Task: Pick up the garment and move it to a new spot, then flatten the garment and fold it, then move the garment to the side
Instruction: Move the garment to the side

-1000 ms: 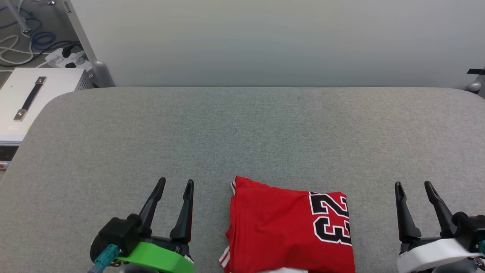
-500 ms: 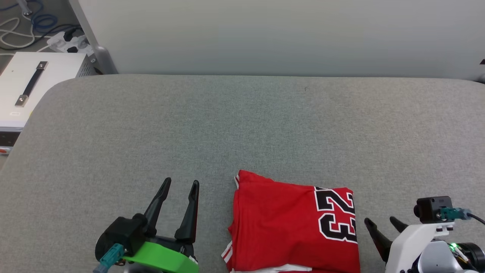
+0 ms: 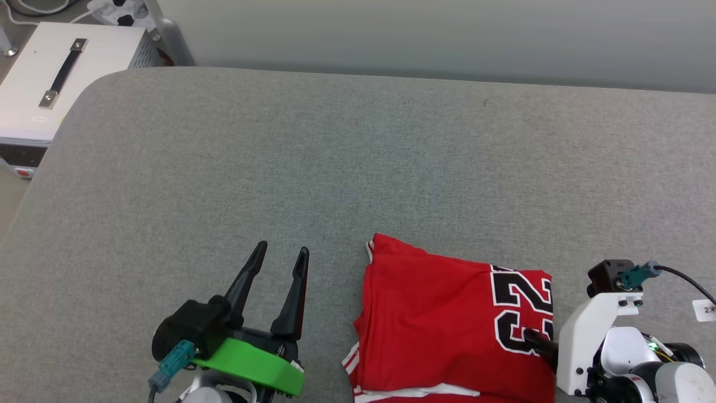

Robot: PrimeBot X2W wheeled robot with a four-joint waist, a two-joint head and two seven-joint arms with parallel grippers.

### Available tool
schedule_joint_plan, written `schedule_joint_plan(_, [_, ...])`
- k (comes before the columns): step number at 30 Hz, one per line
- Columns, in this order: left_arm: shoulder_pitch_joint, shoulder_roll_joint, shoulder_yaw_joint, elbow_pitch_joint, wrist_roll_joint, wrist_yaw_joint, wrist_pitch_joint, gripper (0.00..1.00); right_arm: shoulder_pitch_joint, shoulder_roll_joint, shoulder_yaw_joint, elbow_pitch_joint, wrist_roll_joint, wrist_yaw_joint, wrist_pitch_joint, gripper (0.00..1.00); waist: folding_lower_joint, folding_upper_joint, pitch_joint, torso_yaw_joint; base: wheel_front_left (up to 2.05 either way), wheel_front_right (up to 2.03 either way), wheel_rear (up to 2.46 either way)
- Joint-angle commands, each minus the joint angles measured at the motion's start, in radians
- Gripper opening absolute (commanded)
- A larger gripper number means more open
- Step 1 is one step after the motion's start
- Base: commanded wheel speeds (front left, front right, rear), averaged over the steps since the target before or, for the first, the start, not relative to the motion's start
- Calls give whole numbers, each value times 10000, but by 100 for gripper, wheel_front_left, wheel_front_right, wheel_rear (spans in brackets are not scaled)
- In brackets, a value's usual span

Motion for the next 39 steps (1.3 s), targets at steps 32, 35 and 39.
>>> schedule_joint_plan(32, [-282, 215, -173, 101, -9, -27, -57, 100, -1732, -2767, 3691, 1258, -768, -7, -1781, 0, 0, 0, 311, -1191, 0, 0, 0])
schedule_joint_plan(35, [-387, 249, -318, 71, 7, -27, -57, 100, -2281, -3861, 4201, 1118, -865, -7, -1956, 0, 0, 0, 522, -1688, 0, 0, 0])
schedule_joint_plan(39, [-651, 346, -551, -8, 53, -27, -57, 100, -3022, -5218, 4707, 1097, -896, -7, -2322, 0, 0, 0, 981, -2417, 0, 0, 0])
